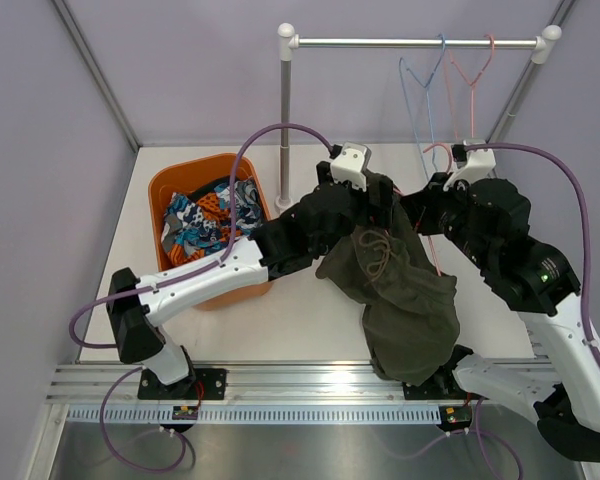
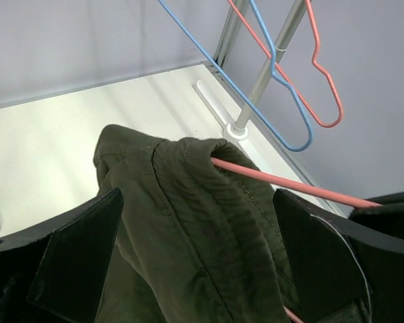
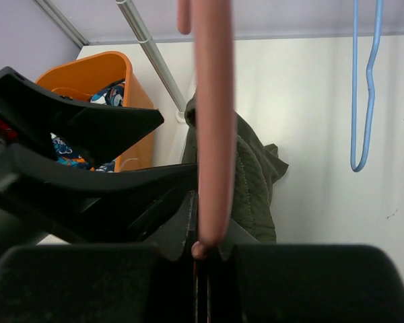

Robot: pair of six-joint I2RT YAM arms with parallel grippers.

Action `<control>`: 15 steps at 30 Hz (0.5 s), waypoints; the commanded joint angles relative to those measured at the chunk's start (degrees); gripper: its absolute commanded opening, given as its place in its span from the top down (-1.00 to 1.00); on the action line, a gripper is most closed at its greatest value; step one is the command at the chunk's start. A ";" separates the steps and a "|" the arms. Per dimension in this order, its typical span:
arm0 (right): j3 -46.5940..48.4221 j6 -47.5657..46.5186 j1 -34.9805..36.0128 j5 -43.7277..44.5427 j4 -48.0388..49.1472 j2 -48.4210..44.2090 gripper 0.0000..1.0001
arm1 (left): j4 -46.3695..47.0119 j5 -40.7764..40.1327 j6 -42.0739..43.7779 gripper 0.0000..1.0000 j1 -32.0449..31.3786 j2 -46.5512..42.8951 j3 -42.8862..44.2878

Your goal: Remove the shorts from the hanger

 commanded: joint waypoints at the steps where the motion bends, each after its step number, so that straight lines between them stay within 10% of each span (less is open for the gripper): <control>1: 0.96 1.23 0.87 -1.59 1.60 -1.17 1.00 | 5.70 -3.43 -0.46 -0.98 -0.26 1.79 2.61; 11: 1.49 1.14 1.05 -1.86 0.55 -2.32 1.00 | 7.20 -7.38 -0.11 -0.94 -0.35 3.81 2.18; 15: 1.40 1.23 0.96 -1.77 0.46 -2.67 1.00 | 7.46 -8.09 0.85 -0.58 -0.26 3.38 1.47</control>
